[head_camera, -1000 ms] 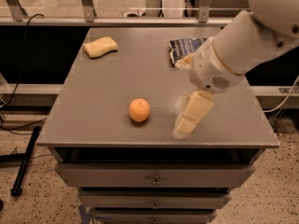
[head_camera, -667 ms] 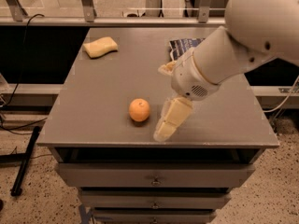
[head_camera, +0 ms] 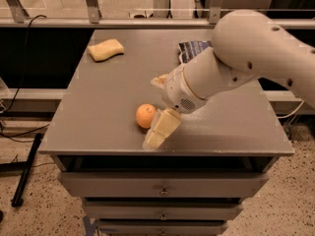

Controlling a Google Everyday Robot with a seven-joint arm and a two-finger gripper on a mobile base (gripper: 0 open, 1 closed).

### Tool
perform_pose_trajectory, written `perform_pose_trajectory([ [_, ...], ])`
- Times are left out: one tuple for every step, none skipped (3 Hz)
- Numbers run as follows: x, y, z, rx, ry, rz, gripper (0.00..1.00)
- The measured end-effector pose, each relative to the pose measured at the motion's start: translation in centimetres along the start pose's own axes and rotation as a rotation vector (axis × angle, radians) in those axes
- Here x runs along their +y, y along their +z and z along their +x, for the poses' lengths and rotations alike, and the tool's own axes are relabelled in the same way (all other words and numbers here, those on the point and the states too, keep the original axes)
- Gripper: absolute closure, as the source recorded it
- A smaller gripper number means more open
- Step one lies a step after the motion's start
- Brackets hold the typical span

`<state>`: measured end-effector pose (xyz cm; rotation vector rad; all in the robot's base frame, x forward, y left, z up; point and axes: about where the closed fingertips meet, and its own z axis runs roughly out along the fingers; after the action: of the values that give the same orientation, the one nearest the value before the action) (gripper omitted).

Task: Pick orange

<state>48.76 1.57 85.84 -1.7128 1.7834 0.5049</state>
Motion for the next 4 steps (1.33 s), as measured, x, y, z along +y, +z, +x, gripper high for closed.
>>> perform_pose_trajectory([
  [0.13,1.24,-0.17,-0.014,0.013,-0.020,0.00],
  [0.16,1.88,-0.08,-0.026,0.024,-0.024,0.18],
  [-0.01,2.02,0.03,-0.035,0.032,-0.021,0.41],
  [-0.48,1.62,-0.09,-0.046,0.035,-0.011,0.65],
])
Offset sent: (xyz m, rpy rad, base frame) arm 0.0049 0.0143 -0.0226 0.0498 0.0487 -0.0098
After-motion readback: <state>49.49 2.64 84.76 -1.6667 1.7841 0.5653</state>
